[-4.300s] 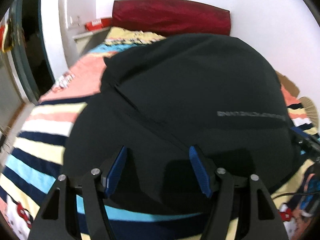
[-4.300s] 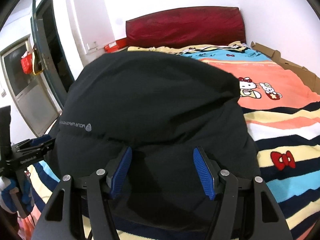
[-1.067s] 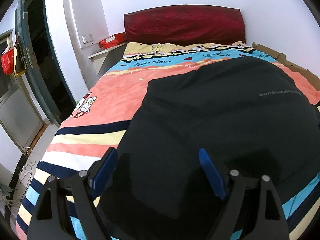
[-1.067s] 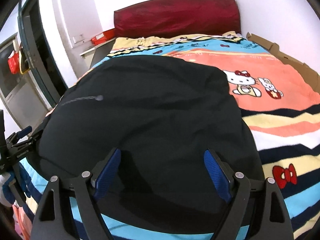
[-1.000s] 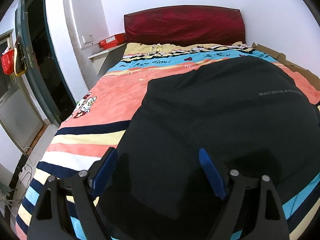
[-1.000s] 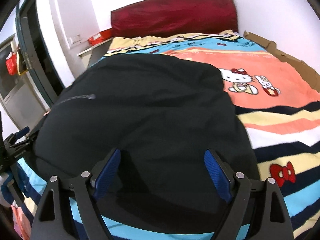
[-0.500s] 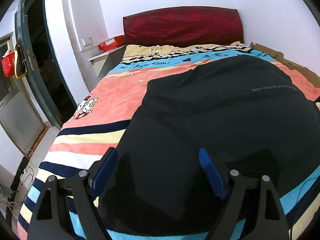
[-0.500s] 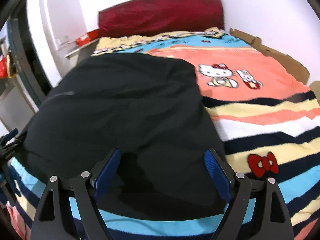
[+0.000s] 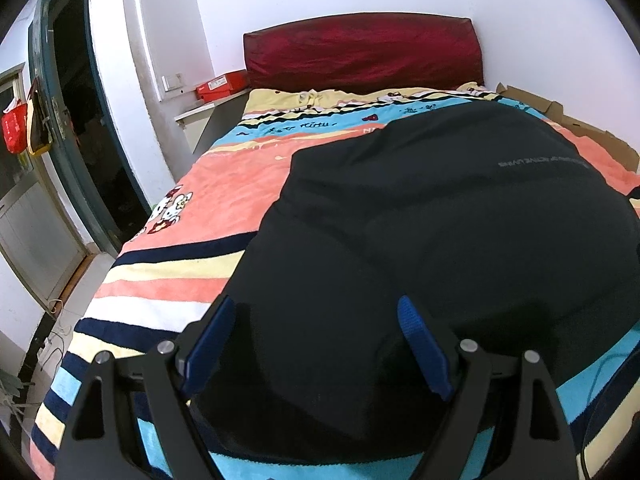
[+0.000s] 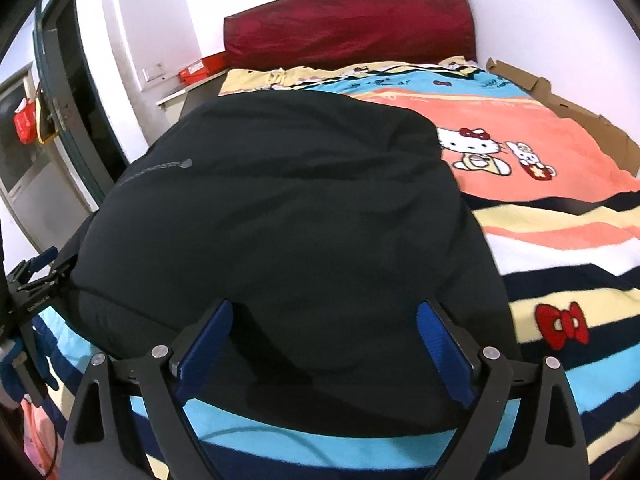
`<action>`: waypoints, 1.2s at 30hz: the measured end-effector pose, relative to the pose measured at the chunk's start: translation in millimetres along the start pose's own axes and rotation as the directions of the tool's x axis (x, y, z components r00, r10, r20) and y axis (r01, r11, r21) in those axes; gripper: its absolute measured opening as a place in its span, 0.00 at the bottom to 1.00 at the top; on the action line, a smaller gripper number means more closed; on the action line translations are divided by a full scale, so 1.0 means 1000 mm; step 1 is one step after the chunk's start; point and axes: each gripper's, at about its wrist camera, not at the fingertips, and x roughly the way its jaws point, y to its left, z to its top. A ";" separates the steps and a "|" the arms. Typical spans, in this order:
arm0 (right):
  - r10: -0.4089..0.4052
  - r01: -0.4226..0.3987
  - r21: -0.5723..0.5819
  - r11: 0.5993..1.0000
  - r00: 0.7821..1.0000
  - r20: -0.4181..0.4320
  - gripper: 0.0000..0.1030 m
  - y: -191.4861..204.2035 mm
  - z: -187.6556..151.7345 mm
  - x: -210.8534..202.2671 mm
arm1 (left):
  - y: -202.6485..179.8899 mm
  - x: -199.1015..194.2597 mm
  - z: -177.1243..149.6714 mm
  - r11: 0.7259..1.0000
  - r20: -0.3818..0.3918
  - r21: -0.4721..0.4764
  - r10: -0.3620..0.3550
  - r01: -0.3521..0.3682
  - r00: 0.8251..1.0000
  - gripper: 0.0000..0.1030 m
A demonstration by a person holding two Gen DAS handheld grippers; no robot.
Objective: Fold large clothes
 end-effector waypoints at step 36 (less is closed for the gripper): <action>-0.061 0.062 0.031 0.998 0.997 -0.042 0.91 -0.006 -0.034 -0.055 | -0.119 -0.107 -0.066 0.878 -0.244 -0.176 -0.477 0.445 0.844 0.81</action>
